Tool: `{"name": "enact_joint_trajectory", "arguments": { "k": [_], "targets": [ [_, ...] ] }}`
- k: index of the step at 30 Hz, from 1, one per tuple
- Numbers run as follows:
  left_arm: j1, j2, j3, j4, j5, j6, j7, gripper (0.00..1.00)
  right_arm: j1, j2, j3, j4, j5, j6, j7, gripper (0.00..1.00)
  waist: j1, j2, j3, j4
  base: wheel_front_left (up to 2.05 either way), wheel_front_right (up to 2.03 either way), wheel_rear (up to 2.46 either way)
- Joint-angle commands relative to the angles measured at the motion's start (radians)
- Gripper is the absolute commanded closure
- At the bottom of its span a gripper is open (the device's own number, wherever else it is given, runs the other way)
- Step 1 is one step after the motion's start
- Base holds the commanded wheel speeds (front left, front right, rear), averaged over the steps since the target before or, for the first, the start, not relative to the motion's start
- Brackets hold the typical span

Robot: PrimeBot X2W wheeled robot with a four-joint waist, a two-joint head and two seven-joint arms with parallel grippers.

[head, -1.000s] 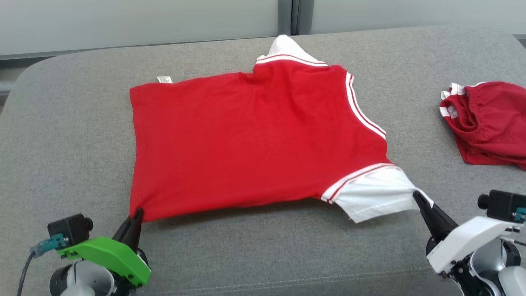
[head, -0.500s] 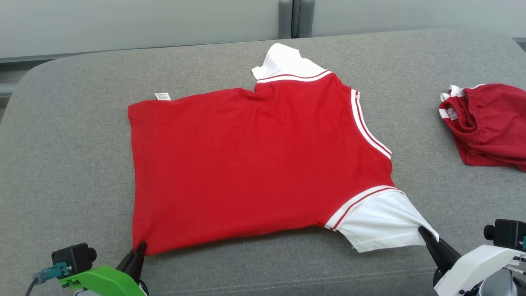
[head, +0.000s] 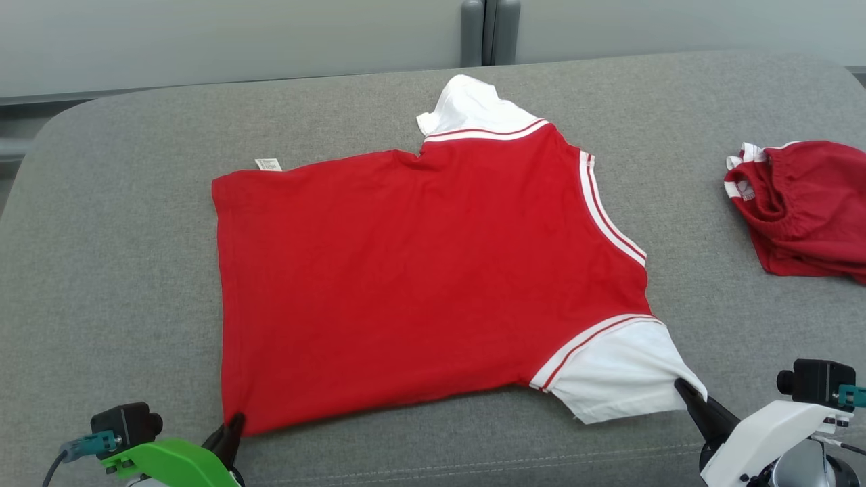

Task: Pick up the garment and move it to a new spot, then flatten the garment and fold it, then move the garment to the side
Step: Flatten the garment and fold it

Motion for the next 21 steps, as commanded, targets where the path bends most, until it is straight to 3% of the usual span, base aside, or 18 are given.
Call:
{"name": "enact_joint_trajectory", "arguments": {
  "k": [1, 11, 21],
  "targets": [
    [-0.009, -0.003, 0.006, 0.002, -0.02, 0.013, 0.013, 1.0, -0.018, -0.004, 0.0, 0.007, -0.009, 0.0, 0.0, 1.0, 0.0001, 0.0, -0.001, 0.002, 0.0, 0.0, 0.0],
    [-0.098, 0.018, 0.002, -0.051, -0.046, 0.078, 0.145, 1.0, -0.123, -0.043, 0.028, 0.042, -0.025, 0.0, 0.043, 1.0, 0.0001, 0.0, 0.01, 0.004, 0.0, 0.0, 0.0],
    [-0.207, 0.024, 0.009, -0.081, -0.077, 0.187, 0.278, 1.0, -0.307, -0.07, 0.039, 0.141, -0.051, 0.0, 0.114, 1.0, 0.0001, 0.0, 0.035, 0.001, 0.0, 0.0, 0.0]
  ]
}}
